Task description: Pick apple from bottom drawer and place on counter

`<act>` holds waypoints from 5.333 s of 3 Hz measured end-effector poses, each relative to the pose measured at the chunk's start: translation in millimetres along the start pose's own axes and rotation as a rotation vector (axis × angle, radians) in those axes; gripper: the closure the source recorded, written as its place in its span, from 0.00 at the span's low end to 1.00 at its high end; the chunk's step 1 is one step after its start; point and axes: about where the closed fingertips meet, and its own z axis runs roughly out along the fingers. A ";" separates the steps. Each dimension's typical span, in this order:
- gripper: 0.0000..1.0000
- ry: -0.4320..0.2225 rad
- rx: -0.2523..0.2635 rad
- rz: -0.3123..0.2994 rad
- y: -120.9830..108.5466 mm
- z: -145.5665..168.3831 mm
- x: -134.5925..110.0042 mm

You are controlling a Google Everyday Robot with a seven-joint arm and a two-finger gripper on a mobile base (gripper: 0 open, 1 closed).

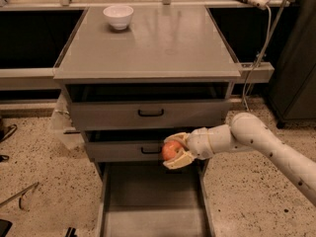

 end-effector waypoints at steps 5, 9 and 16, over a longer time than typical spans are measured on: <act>1.00 -0.034 0.070 -0.422 -51.5 -158.7 -274.8; 1.00 -0.093 0.106 -0.634 -137.4 -110.6 -339.9; 0.35 0.314 0.223 -0.307 -248.5 -78.0 -216.9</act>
Offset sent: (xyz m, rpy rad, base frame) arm -0.0051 -0.0550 0.2472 -0.0818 -0.3099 -0.0415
